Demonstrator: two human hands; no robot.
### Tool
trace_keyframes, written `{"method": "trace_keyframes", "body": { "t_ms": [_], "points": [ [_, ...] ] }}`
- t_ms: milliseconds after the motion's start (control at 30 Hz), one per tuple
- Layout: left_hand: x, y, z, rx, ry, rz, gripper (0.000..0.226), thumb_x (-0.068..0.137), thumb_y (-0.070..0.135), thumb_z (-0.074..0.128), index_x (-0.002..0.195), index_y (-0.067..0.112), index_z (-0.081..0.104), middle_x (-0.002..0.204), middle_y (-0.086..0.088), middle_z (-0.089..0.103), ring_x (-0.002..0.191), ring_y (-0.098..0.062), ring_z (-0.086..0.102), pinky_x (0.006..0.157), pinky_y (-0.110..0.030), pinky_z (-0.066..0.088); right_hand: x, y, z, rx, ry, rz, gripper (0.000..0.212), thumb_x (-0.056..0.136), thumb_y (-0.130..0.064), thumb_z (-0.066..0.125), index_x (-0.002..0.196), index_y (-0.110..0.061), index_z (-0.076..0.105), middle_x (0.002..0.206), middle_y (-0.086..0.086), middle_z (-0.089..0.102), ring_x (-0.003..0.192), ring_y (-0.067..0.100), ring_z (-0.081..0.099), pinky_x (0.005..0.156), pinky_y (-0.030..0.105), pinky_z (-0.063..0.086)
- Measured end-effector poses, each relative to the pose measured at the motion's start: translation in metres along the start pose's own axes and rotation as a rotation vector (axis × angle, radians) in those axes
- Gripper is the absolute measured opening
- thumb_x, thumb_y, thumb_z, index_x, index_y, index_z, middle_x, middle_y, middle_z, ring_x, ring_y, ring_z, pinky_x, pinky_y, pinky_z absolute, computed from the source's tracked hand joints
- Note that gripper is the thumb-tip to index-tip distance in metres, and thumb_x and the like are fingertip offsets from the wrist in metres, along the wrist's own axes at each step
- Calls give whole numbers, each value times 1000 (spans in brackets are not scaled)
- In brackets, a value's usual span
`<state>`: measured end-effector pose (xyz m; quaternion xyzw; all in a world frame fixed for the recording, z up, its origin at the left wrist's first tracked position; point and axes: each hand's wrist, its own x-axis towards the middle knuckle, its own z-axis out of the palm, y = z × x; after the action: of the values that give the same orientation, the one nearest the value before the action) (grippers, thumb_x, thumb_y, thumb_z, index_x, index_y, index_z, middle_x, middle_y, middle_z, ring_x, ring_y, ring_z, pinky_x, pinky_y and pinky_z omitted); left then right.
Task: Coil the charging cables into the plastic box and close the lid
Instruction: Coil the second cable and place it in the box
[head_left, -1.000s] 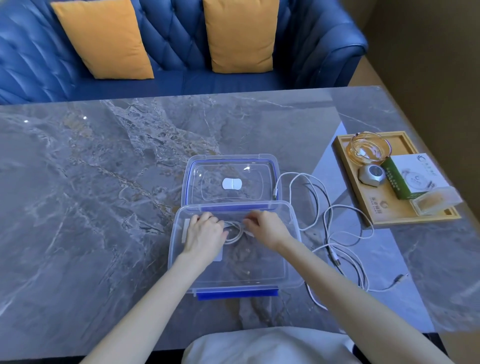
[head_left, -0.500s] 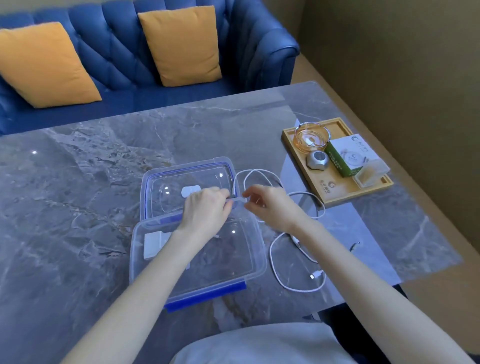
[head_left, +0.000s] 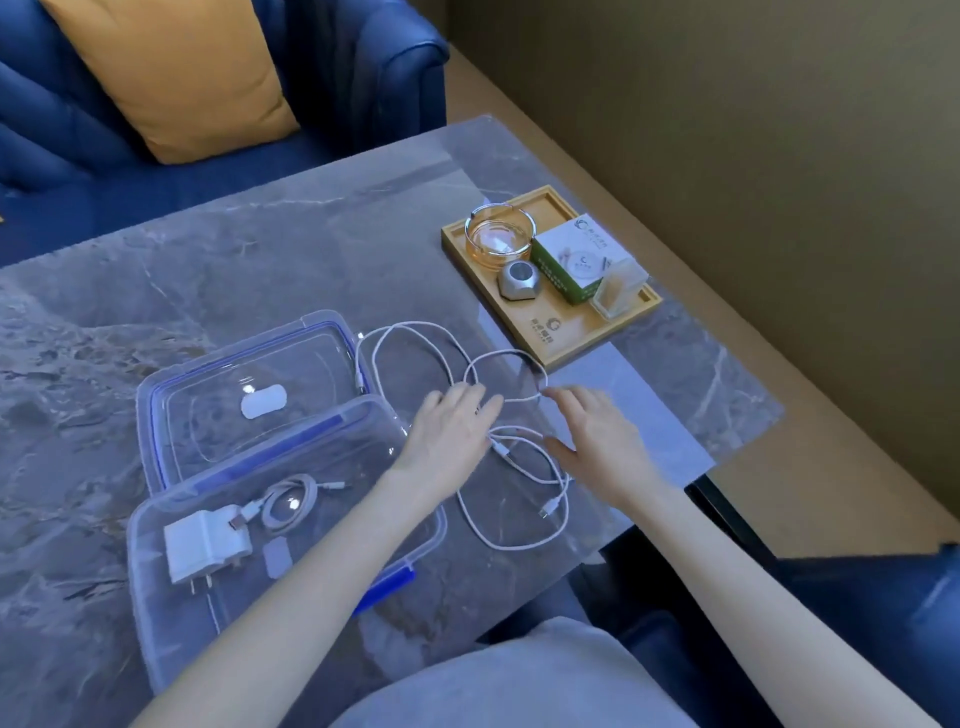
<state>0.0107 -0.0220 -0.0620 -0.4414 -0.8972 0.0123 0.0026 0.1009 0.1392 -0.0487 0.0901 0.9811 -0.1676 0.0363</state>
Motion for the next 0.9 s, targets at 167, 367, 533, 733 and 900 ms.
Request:
{"method": "trace_keyframes", "body": {
  "t_ms": [167,367,533,733,900],
  "points": [
    [5,20,21,-56,-282,86,48,85,22,54,130,10,41,135,-12,42,126,-30,38,96,-40,35,-15,19,34,49,-177,123,57,85,-33,59,135,-13,39,135,8,47,123,28,43,96,36,38],
    [12,30,27,-75,-304,37,30,87,7,48,117,8,43,121,-13,47,114,-32,46,88,-40,41,-19,27,49,139,-224,288,42,86,-29,56,123,-12,45,123,9,49,110,27,51,85,39,47],
    [20,31,27,-92,-306,-13,25,89,1,42,114,5,45,121,-14,46,114,-32,44,87,-38,42,-15,22,50,104,-241,317,26,86,-23,53,107,-8,51,107,10,54,97,28,53,72,36,44],
    [25,28,23,-144,-318,-32,25,88,0,43,112,5,44,118,-15,50,112,-33,47,84,-39,44,-7,21,46,293,-224,443,24,78,-7,53,101,-8,60,80,5,57,83,29,59,63,31,41],
    [27,16,18,-165,-268,-59,23,84,-6,43,102,5,53,109,-12,55,105,-31,54,72,-36,42,-1,22,31,441,-184,468,19,80,-9,55,91,1,67,79,19,66,69,20,53,54,28,37]
  ]
}}
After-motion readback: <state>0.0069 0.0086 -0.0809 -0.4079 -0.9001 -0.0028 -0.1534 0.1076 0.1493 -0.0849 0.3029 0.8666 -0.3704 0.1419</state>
